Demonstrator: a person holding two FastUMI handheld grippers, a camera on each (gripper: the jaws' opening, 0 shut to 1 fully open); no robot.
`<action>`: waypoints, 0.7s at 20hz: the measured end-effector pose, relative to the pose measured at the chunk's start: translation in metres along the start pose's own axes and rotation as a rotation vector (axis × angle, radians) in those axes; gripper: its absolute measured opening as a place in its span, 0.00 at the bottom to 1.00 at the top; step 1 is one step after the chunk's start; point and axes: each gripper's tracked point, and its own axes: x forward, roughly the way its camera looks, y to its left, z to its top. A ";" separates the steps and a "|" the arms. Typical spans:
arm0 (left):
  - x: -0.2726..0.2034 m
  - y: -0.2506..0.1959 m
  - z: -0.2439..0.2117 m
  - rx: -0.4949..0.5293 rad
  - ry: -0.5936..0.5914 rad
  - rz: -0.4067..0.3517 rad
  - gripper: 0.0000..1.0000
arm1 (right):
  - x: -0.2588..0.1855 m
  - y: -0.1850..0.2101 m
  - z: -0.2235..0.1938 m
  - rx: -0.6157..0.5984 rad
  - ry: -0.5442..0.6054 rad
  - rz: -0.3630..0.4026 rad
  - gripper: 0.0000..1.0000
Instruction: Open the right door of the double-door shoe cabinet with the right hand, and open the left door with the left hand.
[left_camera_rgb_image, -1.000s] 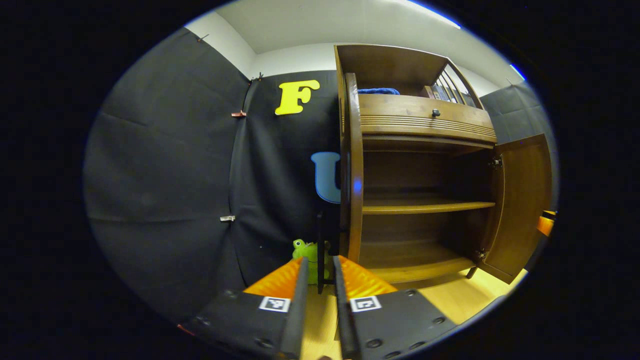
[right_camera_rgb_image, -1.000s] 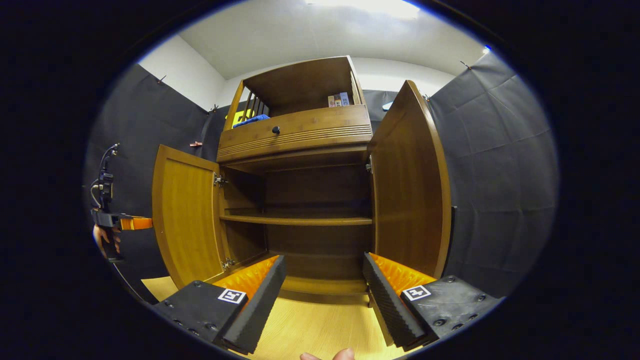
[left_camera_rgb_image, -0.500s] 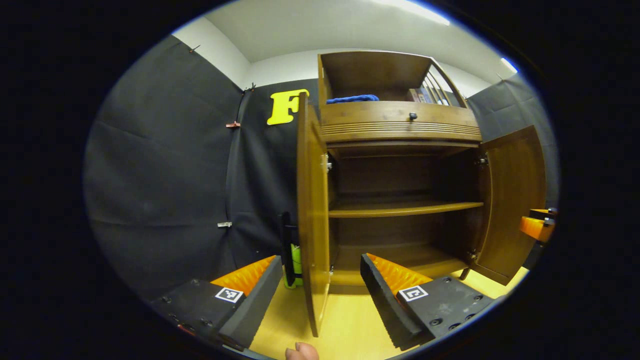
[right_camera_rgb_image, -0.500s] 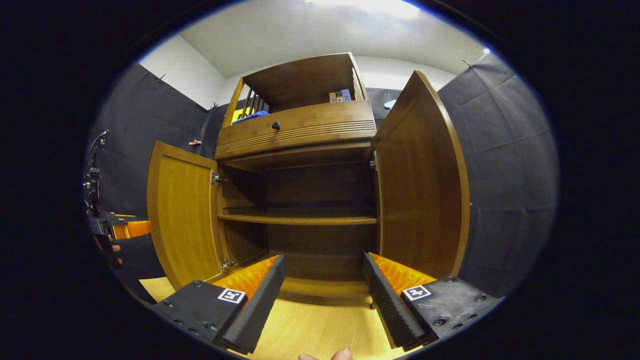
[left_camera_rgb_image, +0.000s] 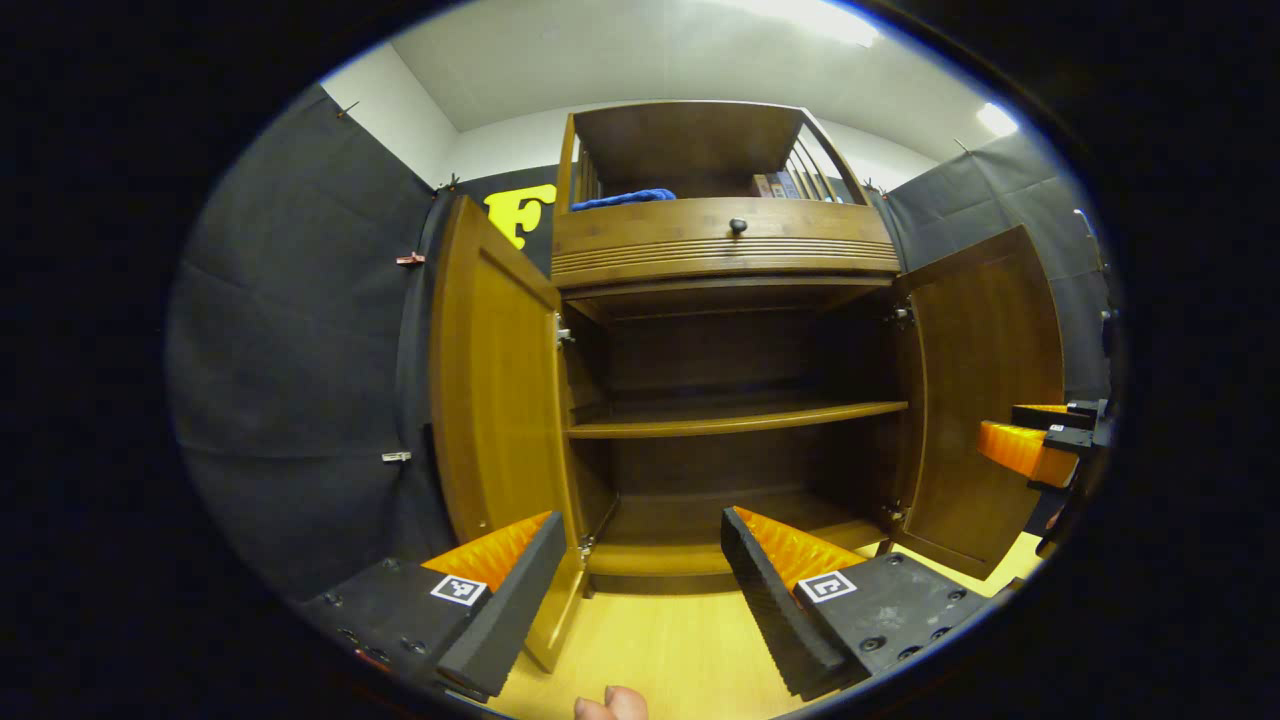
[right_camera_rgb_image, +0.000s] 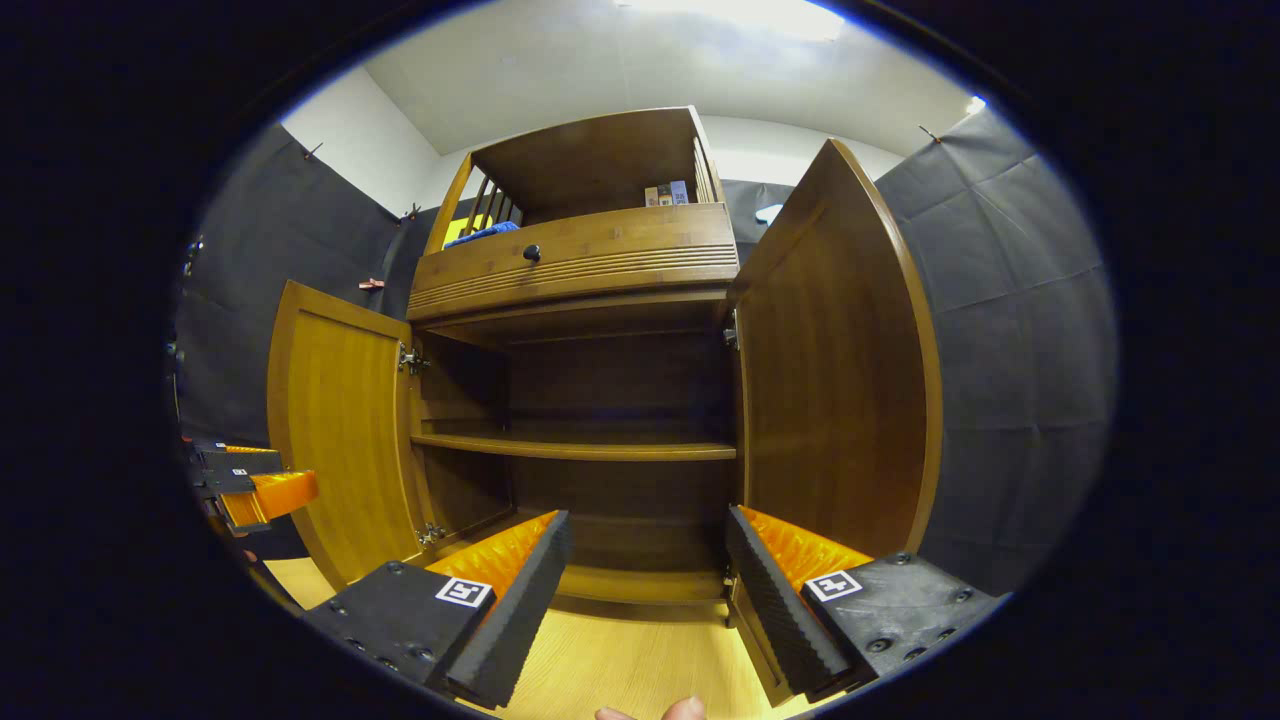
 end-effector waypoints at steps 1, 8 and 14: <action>0.003 -0.008 0.003 -0.004 -0.006 -0.011 0.99 | 0.000 0.001 0.001 -0.004 -0.001 0.005 0.98; 0.012 -0.045 0.010 -0.016 -0.040 -0.049 0.99 | 0.003 0.009 -0.002 -0.026 0.005 0.041 0.98; 0.016 -0.060 0.011 -0.011 -0.040 -0.071 0.97 | 0.003 0.015 0.000 -0.033 -0.001 0.048 0.99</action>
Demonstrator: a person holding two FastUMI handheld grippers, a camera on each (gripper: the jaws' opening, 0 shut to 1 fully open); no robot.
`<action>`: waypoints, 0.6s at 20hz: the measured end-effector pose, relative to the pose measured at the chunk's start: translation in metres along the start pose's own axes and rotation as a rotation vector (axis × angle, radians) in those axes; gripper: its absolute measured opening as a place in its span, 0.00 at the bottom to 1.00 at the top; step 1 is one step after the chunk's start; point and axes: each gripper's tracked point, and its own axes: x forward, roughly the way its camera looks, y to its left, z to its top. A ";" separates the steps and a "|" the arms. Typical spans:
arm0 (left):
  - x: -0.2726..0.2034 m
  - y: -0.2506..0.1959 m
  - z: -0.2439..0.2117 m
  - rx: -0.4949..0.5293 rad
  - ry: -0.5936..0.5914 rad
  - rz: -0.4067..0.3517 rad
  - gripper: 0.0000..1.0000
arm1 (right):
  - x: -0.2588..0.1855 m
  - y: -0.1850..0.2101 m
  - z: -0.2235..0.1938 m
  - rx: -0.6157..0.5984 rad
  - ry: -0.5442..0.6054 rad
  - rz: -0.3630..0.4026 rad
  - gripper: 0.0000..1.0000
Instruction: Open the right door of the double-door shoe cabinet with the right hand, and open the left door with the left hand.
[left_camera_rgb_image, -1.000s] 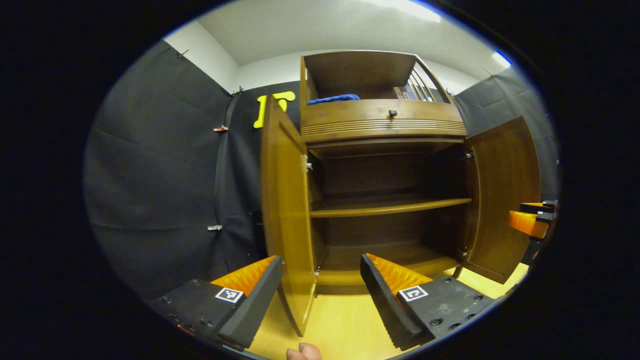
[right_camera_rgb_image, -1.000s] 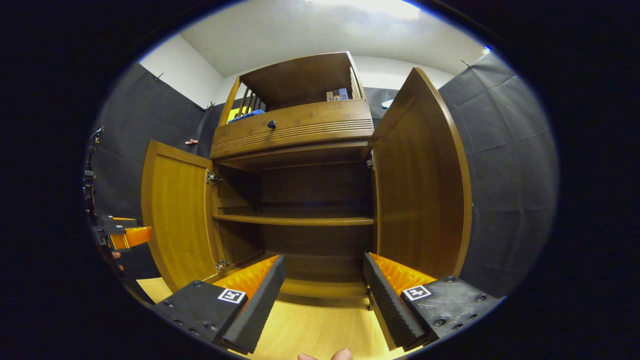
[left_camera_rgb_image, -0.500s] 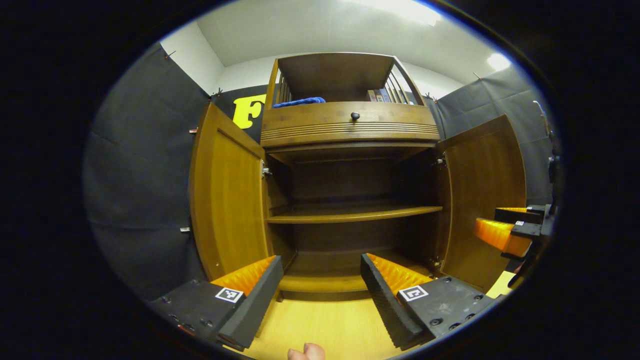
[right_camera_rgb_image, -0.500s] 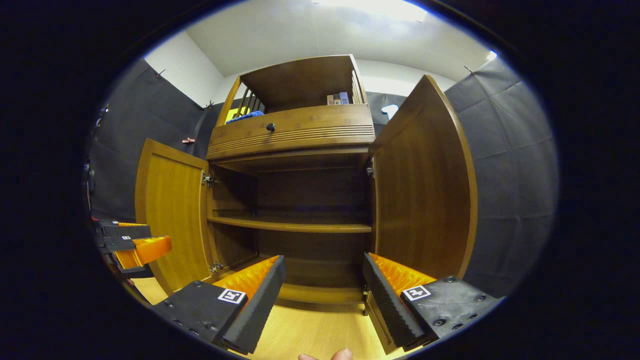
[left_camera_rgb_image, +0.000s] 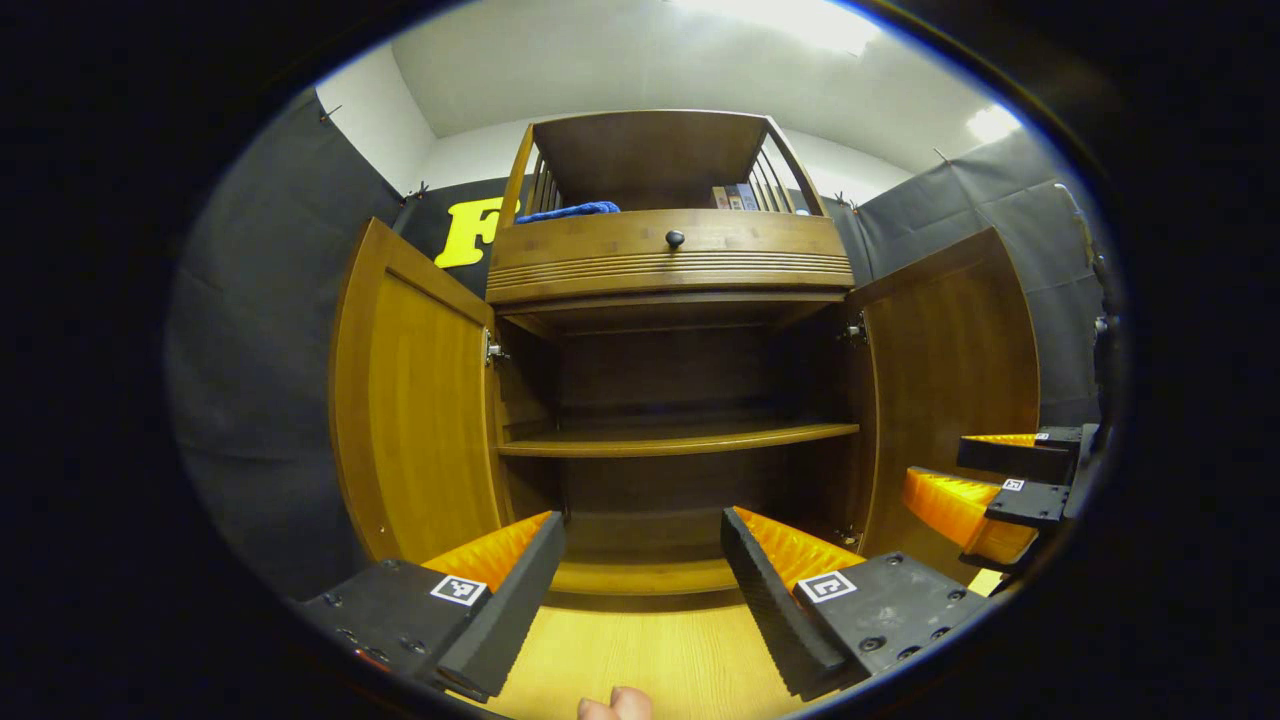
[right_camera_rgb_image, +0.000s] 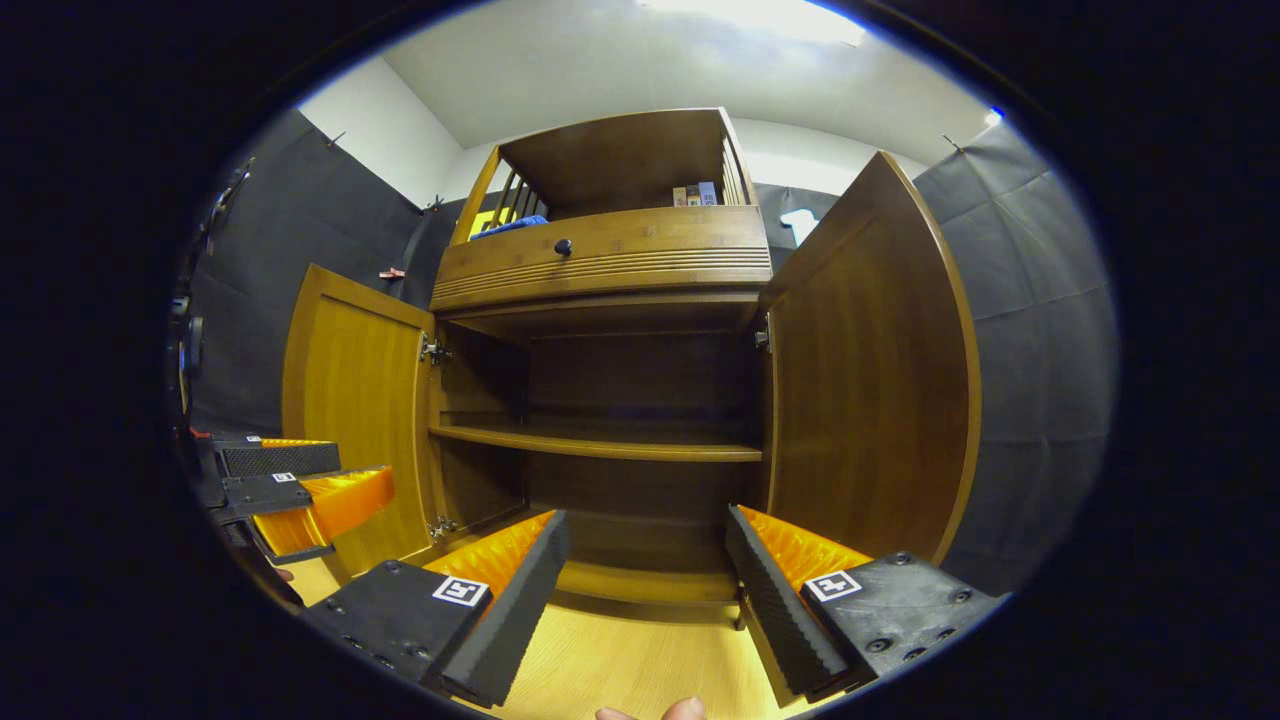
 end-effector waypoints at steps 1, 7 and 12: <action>0.000 -0.001 -0.001 0.002 -0.003 -0.001 0.99 | 0.000 -0.001 0.001 0.000 -0.003 -0.002 0.99; 0.005 -0.006 0.001 0.008 -0.003 -0.006 0.99 | 0.001 -0.005 0.004 0.007 -0.011 -0.011 0.99; 0.006 -0.011 0.000 0.011 -0.004 -0.013 0.97 | 0.000 -0.005 0.003 0.004 -0.011 -0.013 0.99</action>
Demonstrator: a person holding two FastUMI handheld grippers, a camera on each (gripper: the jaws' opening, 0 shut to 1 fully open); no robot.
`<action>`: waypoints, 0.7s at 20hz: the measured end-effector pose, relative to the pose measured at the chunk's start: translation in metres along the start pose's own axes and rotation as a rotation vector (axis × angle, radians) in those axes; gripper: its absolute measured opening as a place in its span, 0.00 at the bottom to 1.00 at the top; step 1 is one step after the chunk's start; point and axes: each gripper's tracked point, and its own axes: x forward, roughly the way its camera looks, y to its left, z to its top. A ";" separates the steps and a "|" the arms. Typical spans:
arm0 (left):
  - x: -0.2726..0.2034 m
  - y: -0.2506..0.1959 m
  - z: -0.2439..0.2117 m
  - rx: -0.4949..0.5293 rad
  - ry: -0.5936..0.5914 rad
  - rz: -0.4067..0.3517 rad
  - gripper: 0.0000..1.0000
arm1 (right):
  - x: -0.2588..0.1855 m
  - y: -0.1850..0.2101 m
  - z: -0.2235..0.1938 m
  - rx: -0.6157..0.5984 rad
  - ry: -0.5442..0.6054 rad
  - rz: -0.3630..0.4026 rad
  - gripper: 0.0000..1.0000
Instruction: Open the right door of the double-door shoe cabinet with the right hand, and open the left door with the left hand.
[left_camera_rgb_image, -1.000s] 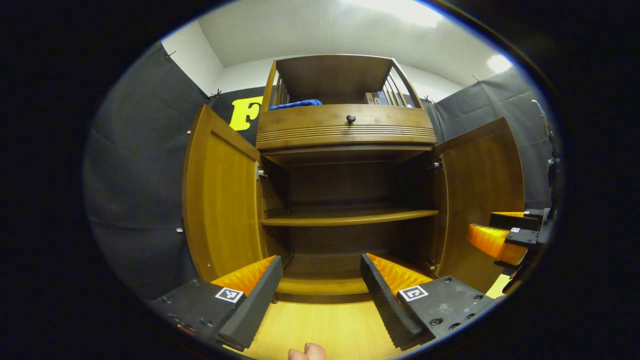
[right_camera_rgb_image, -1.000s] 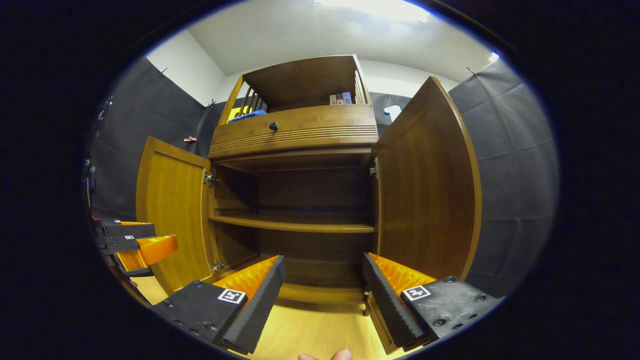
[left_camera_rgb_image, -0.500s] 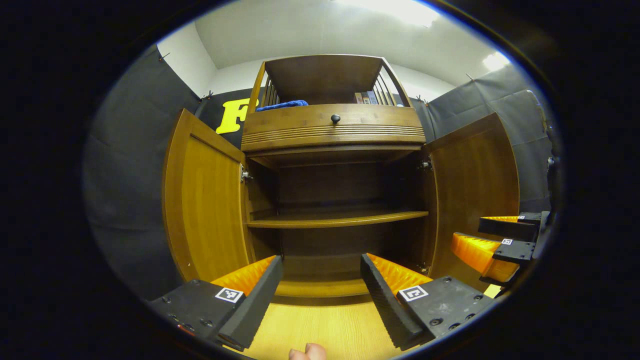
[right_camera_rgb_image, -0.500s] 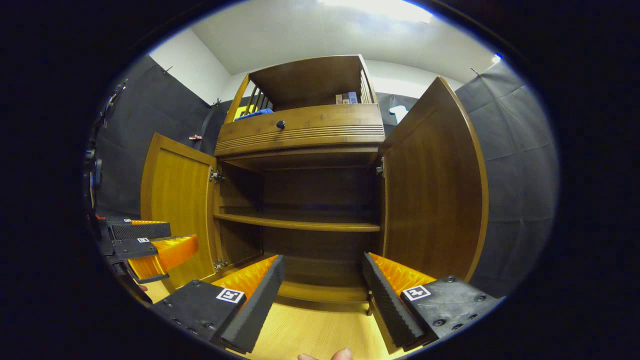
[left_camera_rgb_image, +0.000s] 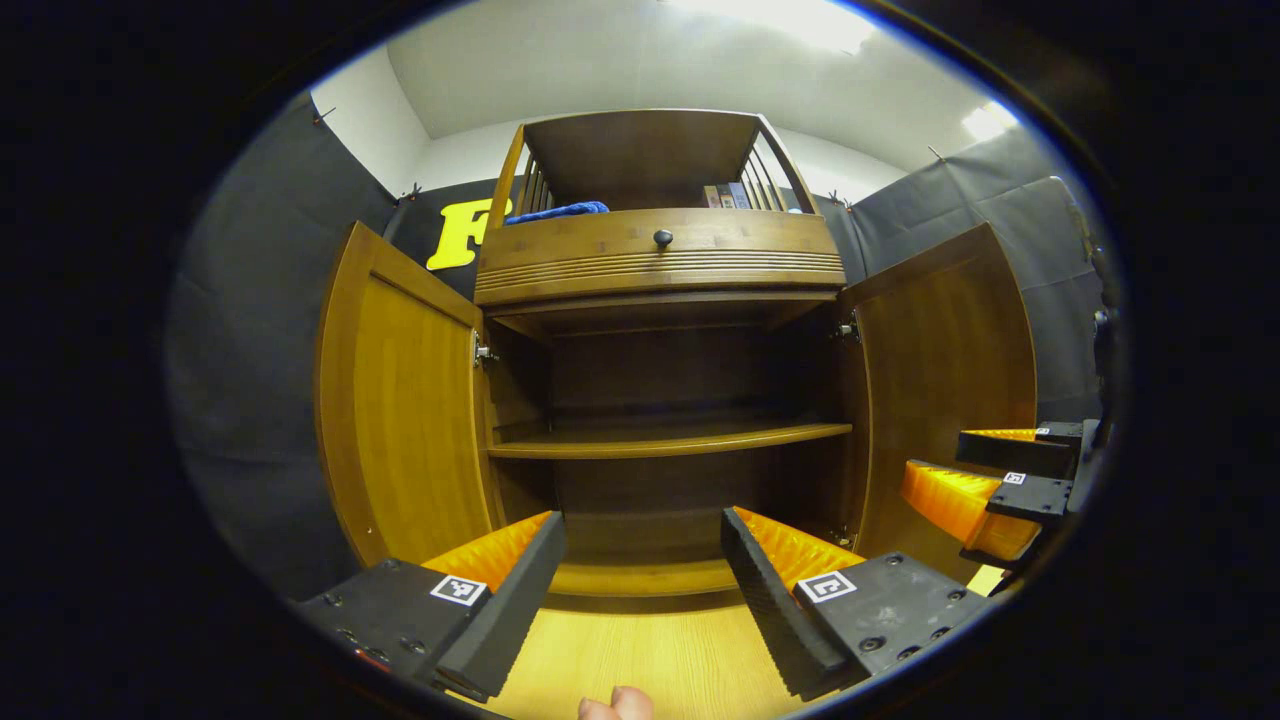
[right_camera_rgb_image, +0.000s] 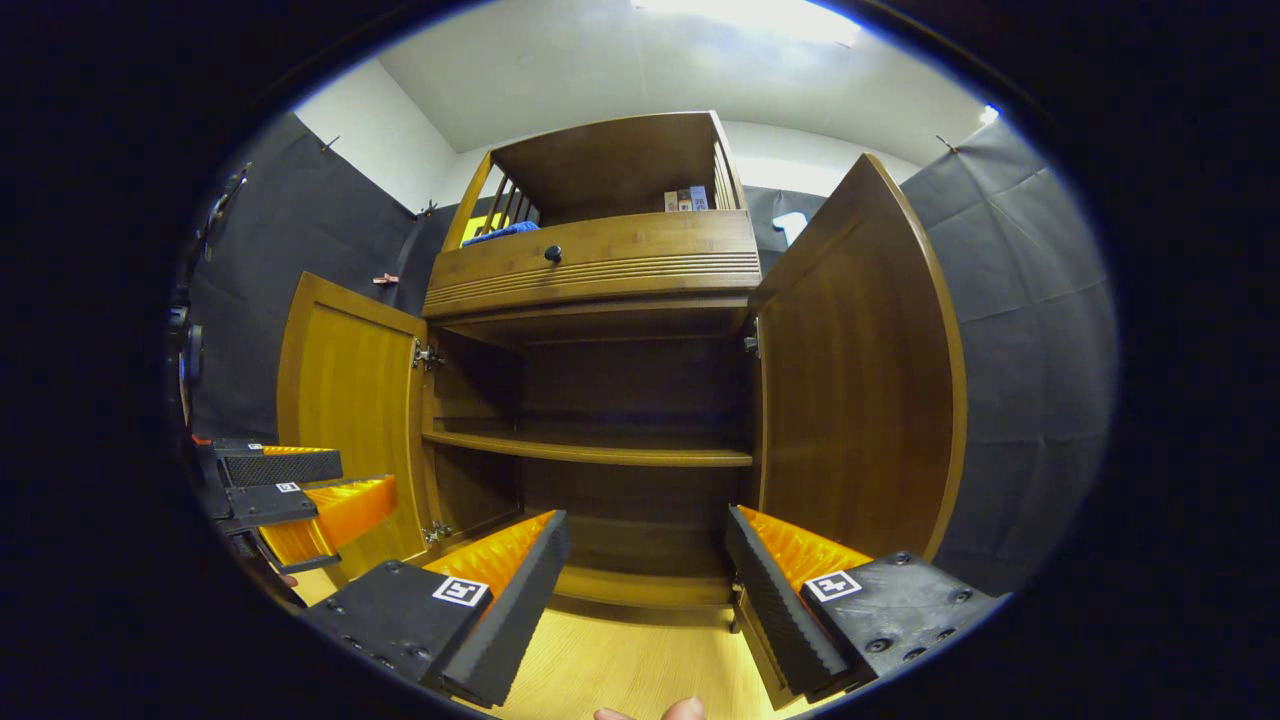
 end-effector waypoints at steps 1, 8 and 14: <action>-0.001 0.000 -0.001 0.002 0.001 0.000 0.97 | 0.000 0.001 0.001 -0.001 -0.001 0.000 0.99; 0.002 -0.001 0.000 -0.002 0.001 -0.002 0.99 | 0.001 0.001 0.000 0.000 0.004 -0.006 0.99; 0.003 0.001 -0.002 0.000 0.008 0.009 0.99 | 0.001 0.002 0.000 0.004 0.001 -0.008 0.99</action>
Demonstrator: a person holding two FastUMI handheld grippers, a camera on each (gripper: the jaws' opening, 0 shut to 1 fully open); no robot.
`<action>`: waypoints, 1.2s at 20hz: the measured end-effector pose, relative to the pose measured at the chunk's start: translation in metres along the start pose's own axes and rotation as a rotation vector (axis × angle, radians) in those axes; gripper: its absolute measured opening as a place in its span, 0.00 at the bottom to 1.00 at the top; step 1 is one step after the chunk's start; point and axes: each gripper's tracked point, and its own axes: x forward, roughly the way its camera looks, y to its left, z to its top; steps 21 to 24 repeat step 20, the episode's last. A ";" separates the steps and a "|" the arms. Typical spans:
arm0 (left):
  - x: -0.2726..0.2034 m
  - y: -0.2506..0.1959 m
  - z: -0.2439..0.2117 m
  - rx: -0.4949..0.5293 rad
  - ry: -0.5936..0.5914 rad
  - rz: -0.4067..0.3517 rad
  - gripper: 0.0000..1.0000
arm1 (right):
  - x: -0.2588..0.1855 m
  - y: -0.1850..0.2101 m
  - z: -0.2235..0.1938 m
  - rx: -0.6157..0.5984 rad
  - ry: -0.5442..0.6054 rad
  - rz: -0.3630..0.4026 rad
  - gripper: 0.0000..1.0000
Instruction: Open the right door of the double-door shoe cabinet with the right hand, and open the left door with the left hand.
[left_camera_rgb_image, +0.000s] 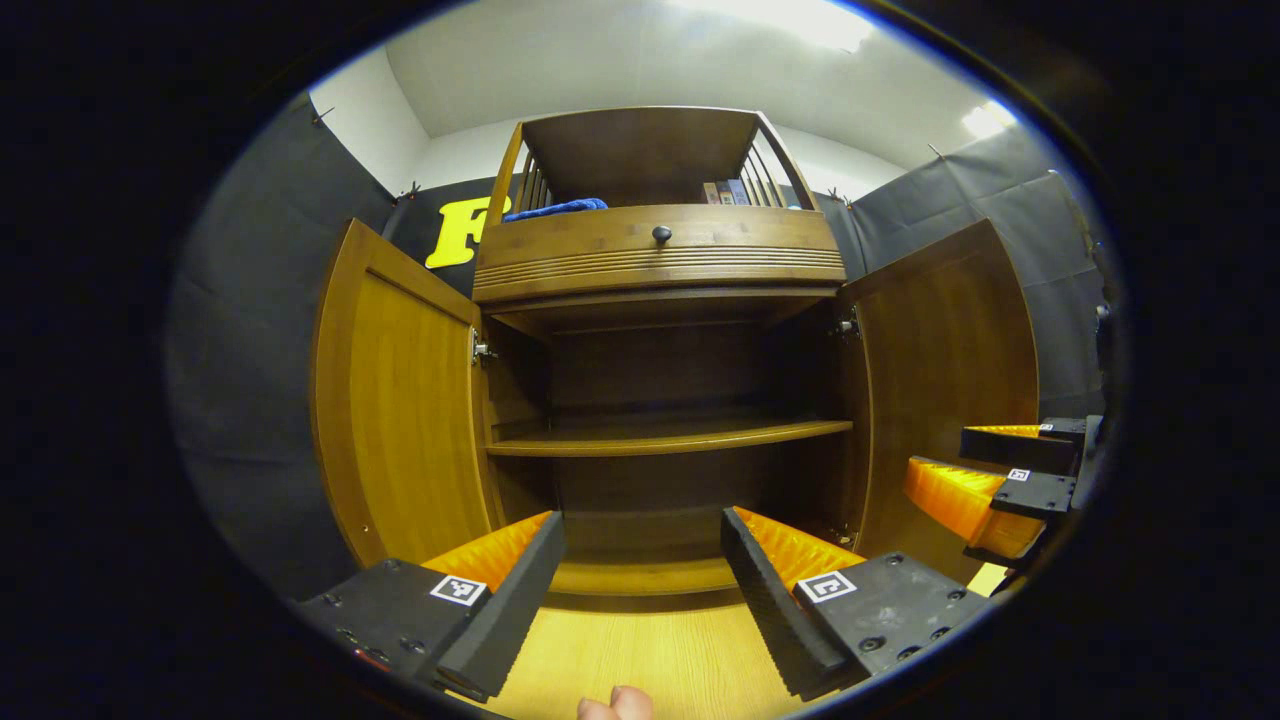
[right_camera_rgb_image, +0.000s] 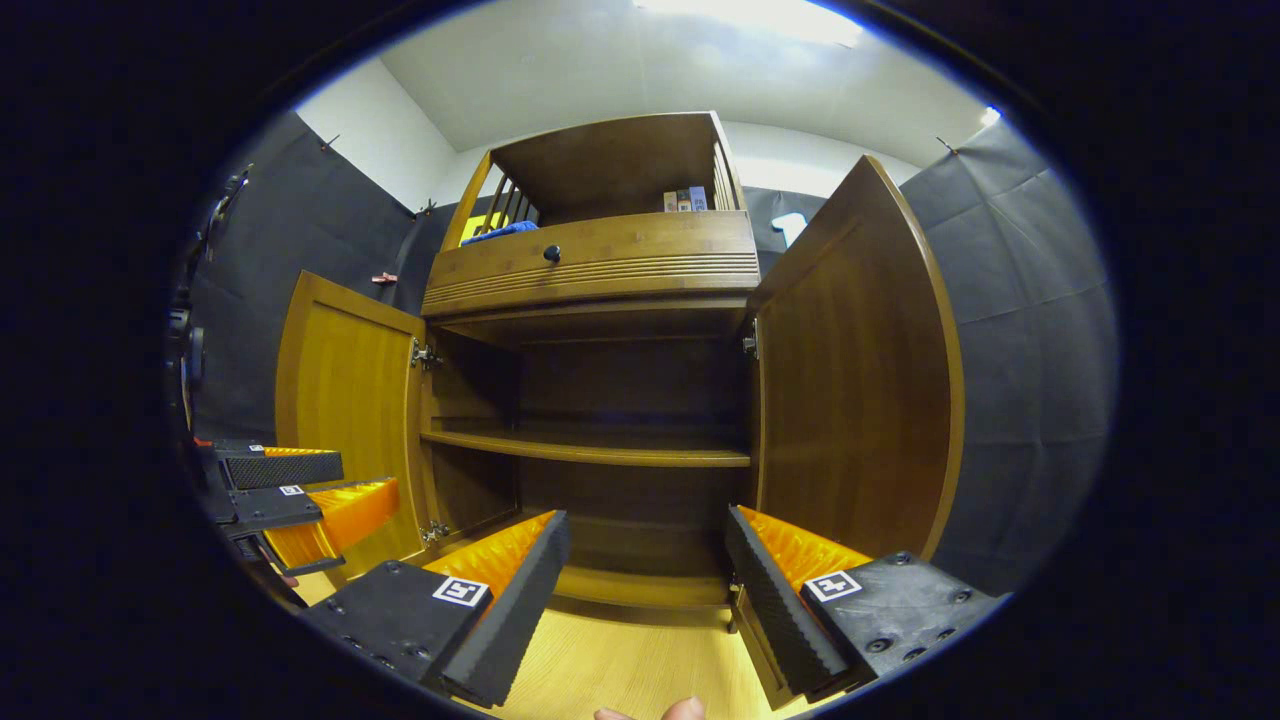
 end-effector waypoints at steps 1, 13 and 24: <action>0.000 -0.001 -0.001 0.002 0.001 0.001 0.97 | 0.000 0.000 0.000 0.002 0.003 -0.002 0.99; -0.001 0.003 -0.001 -0.002 0.004 0.024 0.97 | 0.002 -0.005 -0.003 0.004 0.011 -0.016 0.98; 0.000 0.004 0.004 -0.016 -0.006 0.027 0.99 | 0.001 -0.012 -0.003 0.005 0.009 -0.043 0.99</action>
